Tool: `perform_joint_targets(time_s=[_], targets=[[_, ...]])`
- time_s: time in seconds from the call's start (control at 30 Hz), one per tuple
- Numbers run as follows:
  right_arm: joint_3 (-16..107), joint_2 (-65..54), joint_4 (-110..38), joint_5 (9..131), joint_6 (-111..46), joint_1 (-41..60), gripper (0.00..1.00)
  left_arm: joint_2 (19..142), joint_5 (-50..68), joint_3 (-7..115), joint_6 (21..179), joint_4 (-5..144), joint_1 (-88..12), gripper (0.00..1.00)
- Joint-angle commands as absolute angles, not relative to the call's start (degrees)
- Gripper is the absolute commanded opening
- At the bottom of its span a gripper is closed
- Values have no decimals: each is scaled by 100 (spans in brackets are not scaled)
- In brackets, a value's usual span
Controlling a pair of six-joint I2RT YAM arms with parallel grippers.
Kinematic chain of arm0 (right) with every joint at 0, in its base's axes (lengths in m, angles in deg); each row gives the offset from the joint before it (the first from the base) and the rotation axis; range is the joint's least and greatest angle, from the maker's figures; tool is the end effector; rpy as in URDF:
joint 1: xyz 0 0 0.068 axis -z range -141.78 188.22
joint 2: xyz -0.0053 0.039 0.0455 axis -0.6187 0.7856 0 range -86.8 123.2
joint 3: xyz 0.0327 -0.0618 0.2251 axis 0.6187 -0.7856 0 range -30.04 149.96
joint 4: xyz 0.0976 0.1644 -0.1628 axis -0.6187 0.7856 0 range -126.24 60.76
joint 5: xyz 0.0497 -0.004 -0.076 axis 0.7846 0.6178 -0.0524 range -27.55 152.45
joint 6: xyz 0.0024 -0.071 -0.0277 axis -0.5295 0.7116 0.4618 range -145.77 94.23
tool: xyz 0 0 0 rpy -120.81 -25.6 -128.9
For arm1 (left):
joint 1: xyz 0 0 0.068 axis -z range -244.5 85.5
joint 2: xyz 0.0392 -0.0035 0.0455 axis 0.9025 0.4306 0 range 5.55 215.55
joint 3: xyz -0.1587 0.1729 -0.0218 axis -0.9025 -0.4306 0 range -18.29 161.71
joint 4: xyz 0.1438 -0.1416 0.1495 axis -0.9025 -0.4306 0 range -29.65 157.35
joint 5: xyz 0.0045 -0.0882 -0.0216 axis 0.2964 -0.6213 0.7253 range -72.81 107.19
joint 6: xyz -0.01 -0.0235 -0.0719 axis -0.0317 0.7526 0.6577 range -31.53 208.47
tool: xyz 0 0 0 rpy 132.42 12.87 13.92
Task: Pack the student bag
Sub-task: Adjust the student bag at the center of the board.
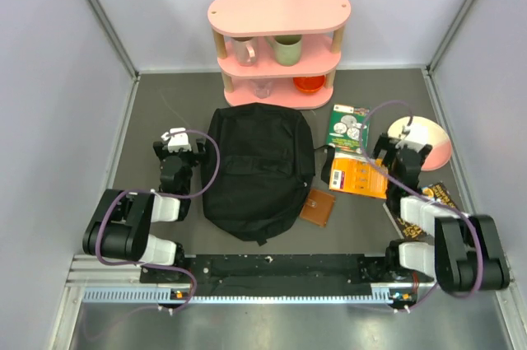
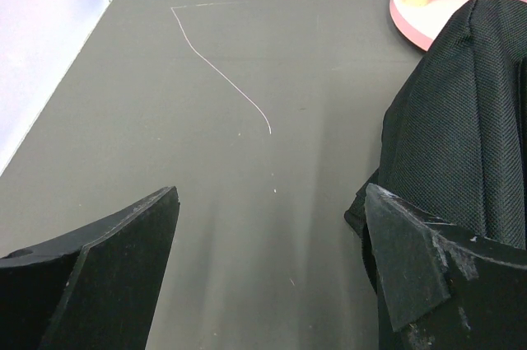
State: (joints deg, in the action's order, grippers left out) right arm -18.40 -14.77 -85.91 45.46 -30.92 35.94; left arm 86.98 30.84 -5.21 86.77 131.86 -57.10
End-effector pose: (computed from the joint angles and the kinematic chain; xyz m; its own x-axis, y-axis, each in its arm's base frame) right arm 0.2521 -0.0088 0.1289 -0.1628 0.0795 -0.9835 0.2645 0.9638 0.0342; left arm 0.2649 -0.0190 0.1319 -0.0695 0.0380 -0.9969 -0.1066 0.9933 0.0453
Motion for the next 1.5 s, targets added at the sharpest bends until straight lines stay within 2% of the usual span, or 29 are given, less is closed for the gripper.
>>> perform_joint_targets(time_s=[0.0, 0.1, 0.13, 0.17, 0.23, 0.27, 0.4, 0.47, 0.5, 0.6, 0.7, 0.77, 1.0, 1.1, 1.33, 1.47], targets=[[-107, -2579, -4725, 4003, -4176, 3576, 99, 8711, 2984, -379, 8671, 13335, -5773, 99], [151, -3062, -3917, 4397, -4904, 3567, 99, 8292, 3657, -336, 8740, 13092, -5712, 99], [212, -3194, -3706, 4652, -4976, 3567, 99, 7654, 3835, -178, 8828, 11706, -5685, 99], [213, -3378, -3669, 4881, -5003, 3567, 99, 7361, 4046, 49, 9134, 10952, -5694, 99], [178, -3555, -3398, 5182, -5718, 3567, 99, 6824, 5195, 857, 10529, 9274, -5702, 99], [160, -3677, -3378, 5225, -5846, 3567, 99, 6752, 5521, 1339, 11047, 7830, -5702, 99], [195, -3793, -3247, 5901, -5830, 3576, 99, 6400, 5788, 2064, 12533, 5735, -5702, 99], [239, -3810, -3089, 6034, -5777, 3576, 99, 6216, 5027, 2230, 12556, 5417, -5702, 98], [292, -3828, -3071, 6217, -5698, 3576, 99, 6137, 4701, 2223, 12364, 5425, -5694, 93], [362, -3872, -3027, 6954, -5592, 3576, 99, 5777, 3751, 2003, 12162, 5617, -5694, 99], [432, -3881, -2974, 7754, -5495, 3567, 99, 5364, 3162, 1661, 12143, 5688, -5702, 99], [468, -3802, -2843, 7941, -5513, 3567, 99, 5170, 2915, 1058, 12125, 6267, -5702, 99], [722, -3170, -2412, 9171, -5214, 3541, 99, 4862, 1132, 640, 12432, 6261, -5694, 98], [793, -2836, -2297, 9304, -5135, 3278, 99, 4826, 1234, 632, 12503, 5778, -5440, 98], [969, -2159, -2692, 9031, -5521, 2302, 98, 4677, 3035, 535, 13056, 4881, -3893, 98], [1100, -1790, -2842, 8821, -5513, 1915, 97, 4624, 2941, 307, 13539, 4739, -3681, 98]])
